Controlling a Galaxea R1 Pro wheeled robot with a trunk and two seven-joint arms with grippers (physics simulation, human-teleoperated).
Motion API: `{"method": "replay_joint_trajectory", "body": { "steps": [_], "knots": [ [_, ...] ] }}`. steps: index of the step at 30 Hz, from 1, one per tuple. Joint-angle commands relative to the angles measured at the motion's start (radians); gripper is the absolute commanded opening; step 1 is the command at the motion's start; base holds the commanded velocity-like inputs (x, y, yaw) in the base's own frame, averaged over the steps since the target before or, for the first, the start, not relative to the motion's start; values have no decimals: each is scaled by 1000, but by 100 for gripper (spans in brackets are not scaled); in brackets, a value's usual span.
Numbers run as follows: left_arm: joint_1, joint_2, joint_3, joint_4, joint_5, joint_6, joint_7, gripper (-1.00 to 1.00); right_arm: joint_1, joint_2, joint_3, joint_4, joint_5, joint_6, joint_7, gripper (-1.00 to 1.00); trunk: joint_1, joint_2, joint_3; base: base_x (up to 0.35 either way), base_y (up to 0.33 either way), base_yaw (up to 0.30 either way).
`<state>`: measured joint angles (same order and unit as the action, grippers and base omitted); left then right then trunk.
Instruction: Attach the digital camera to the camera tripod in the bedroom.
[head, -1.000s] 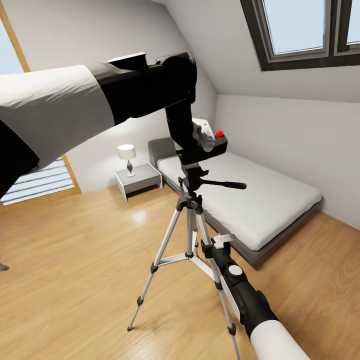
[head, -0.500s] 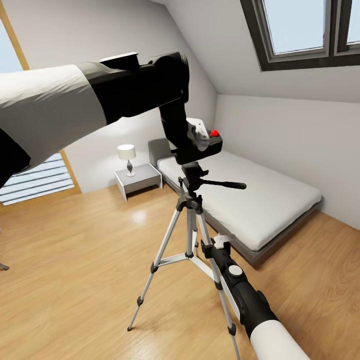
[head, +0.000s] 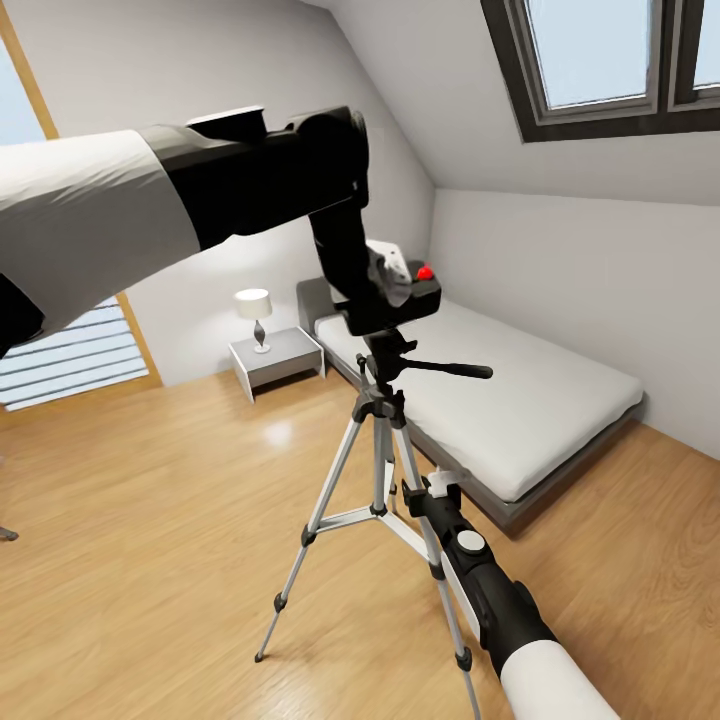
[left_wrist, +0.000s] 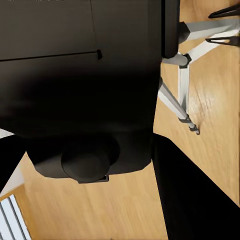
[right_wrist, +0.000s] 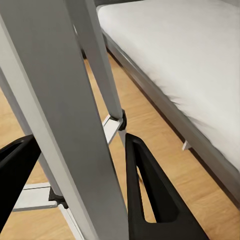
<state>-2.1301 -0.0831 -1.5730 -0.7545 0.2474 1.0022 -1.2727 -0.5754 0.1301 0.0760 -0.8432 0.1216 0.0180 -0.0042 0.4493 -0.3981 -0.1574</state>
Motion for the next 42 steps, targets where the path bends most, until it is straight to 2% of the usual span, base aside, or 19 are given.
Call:
{"method": "replay_joint_trajectory", "body": {
  "steps": [1, 5, 16, 22, 28, 42],
  "knots": [
    [-2, 2, -9, -3, 1, 5, -6, -100, -1, 0, -1, 1, 9, 2, 1, -100, 1, -2, -2, 0, 0, 0],
    [-2, 11, -25, -11, 1, 4, -13, -100, 0, 0, -1, 1, 9, 2, 1, -100, 1, -2, -2, 0, 0, 0],
    [-2, 31, -30, -14, 1, 4, -14, -100, 0, 0, 0, 1, 9, 2, 1, -100, 1, -2, -2, 0, 0, 0],
    [-2, 27, -30, -13, 0, 4, -14, -100, -1, 0, 0, 1, 9, 2, 1, -100, 1, -2, -2, 0, 0, 0],
    [-2, 6, -30, -8, 1, 5, -14, -100, 0, 0, 0, 1, 9, 2, 1, -100, 1, -2, -2, 0, 0, 0],
    [-2, 2, -37, -6, 0, 7, -16, -100, -1, 0, 0, 1, 9, 2, 1, -100, 1, -2, -2, 0, 0, 0]
  ]
}}
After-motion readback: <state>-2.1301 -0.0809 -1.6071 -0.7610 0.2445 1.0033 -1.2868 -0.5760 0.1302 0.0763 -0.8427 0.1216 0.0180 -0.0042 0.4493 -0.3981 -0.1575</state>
